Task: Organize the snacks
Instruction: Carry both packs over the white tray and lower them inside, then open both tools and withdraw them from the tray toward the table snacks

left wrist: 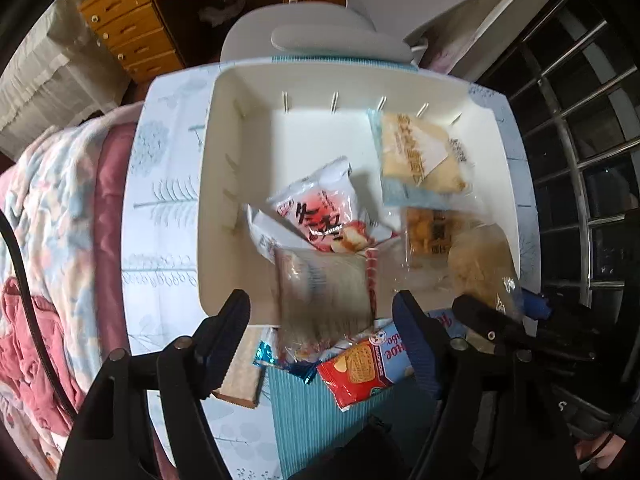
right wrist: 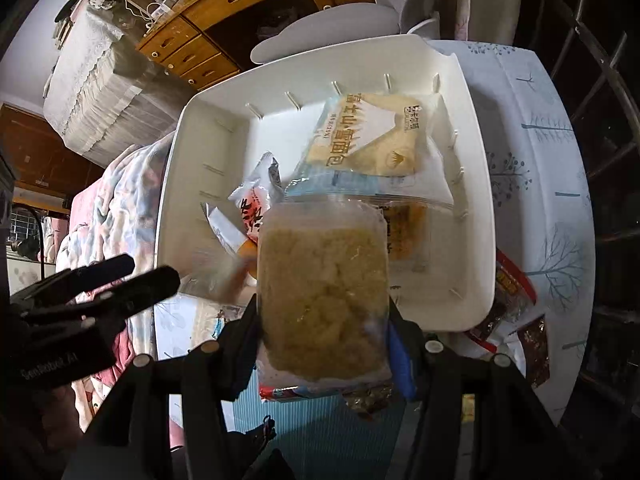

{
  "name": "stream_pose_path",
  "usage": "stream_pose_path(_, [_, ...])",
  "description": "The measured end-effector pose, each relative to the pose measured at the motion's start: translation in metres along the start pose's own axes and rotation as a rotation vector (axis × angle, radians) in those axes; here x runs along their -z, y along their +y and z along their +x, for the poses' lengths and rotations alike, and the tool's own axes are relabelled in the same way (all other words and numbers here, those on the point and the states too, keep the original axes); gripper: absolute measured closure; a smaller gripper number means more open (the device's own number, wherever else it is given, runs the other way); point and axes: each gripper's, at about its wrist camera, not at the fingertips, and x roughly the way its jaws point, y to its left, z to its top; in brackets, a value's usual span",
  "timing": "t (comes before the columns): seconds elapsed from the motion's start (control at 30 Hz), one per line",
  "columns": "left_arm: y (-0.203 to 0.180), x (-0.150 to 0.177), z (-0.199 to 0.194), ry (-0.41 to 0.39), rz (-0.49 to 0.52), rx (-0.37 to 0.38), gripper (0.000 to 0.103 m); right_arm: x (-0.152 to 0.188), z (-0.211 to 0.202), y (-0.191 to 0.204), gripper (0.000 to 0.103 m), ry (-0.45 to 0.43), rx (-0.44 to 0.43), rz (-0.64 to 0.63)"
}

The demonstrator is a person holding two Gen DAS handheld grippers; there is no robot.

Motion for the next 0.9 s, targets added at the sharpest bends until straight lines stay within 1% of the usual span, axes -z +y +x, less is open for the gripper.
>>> stream_pose_path(0.07, [0.0,0.001,0.003,0.011,-0.01,0.001,0.023,-0.001,0.001,-0.002,0.046,0.003,-0.005,0.005])
stream_pose_path(0.13, [0.0,0.002,0.003,0.013,-0.018,-0.004,0.022,-0.001,0.002,-0.004,0.044,0.005,-0.013,0.014])
stream_pose_path(0.2, [0.0,0.005,0.001,0.009,-0.03,-0.002,0.02,0.0,0.001,-0.004,0.043,0.001,-0.035,0.02])
stream_pose_path(0.27, [0.002,0.009,-0.003,-0.001,-0.042,0.005,0.02,0.001,-0.002,-0.002,0.042,-0.008,-0.05,0.008])
stream_pose_path(0.33, [0.003,0.014,-0.008,-0.015,-0.049,0.005,0.02,0.002,-0.007,0.003,0.038,-0.034,-0.071,-0.012])
stream_pose_path(0.43, [0.005,0.024,-0.018,-0.047,-0.054,-0.012,0.019,0.006,-0.013,0.01,0.037,-0.05,-0.081,-0.038])
stream_pose_path(0.67, [0.021,0.057,-0.039,-0.105,-0.117,0.008,0.019,0.018,-0.014,0.021,0.037,-0.045,-0.104,-0.058])
stream_pose_path(0.83, [0.037,0.089,-0.048,-0.126,-0.169,0.017,0.019,0.034,-0.009,0.03,0.037,-0.011,-0.136,-0.041])
stream_pose_path(0.9, [0.045,0.102,-0.049,-0.133,-0.188,0.026,0.019,0.042,-0.007,0.036,0.037,0.002,-0.128,-0.048])
